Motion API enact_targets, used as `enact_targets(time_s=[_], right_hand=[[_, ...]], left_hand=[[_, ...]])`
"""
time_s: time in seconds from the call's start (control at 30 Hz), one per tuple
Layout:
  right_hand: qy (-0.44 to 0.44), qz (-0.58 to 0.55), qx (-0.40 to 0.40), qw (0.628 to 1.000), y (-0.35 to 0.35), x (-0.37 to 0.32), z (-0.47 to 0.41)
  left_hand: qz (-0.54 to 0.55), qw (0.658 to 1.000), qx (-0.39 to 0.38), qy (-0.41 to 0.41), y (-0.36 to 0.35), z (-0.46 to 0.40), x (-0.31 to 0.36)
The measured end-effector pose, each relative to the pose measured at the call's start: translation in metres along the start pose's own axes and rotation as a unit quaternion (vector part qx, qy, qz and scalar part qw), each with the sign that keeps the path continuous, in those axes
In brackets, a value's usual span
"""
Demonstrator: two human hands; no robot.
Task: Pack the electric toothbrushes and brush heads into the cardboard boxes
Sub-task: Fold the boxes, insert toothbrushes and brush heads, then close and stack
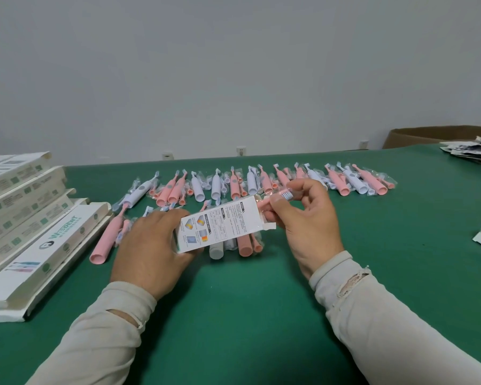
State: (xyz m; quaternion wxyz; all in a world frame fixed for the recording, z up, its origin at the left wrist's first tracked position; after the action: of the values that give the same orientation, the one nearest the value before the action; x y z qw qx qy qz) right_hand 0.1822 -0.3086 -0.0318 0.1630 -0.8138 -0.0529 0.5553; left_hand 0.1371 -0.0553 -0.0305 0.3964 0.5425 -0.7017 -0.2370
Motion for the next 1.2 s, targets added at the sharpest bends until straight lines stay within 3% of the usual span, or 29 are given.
enact_targets(time_s=[0.2, 0.53, 0.77, 0.9, 1.07, 1.2], right_hand=[[-0.018, 0.015, -0.041, 0.999, -0.008, 0.005, 0.000], [0.094, 0.179, -0.049, 0.978, -0.011, -0.015, 0.005], [0.096, 0.184, -0.073, 0.976, -0.016, -0.014, 0.009], [0.062, 0.157, -0.142, 0.975, -0.030, -0.010, 0.016], [0.082, 0.207, -0.240, 0.945, -0.048, -0.008, 0.030], [0.102, 0.275, -0.219, 0.931, -0.040, -0.015, 0.025]], left_hand=[[-0.008, 1.000, 0.000, 0.012, 0.000, 0.000, -0.004], [-0.018, 1.000, 0.008, 0.000, 0.003, 0.001, 0.001], [-0.024, 1.000, 0.012, -0.004, 0.005, 0.002, 0.002], [-0.031, 0.999, 0.012, -0.002, 0.004, 0.001, 0.003], [-0.025, 1.000, 0.012, -0.001, 0.003, 0.001, 0.002], [-0.021, 1.000, 0.008, 0.010, 0.002, 0.000, -0.001]])
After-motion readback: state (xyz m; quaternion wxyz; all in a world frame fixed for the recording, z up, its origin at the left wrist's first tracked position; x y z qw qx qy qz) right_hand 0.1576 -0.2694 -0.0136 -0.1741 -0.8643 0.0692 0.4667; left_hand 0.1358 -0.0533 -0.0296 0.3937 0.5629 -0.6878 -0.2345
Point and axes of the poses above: each hand's wrist, its own z-axis away from the middle knuckle, its own y-axis out of the back of the hand, x = y × z, the point moved 10 cm from there along -z, towards the middle knuckle, and after that the axes turned 4 degrees about x, right-handed, at the moved point
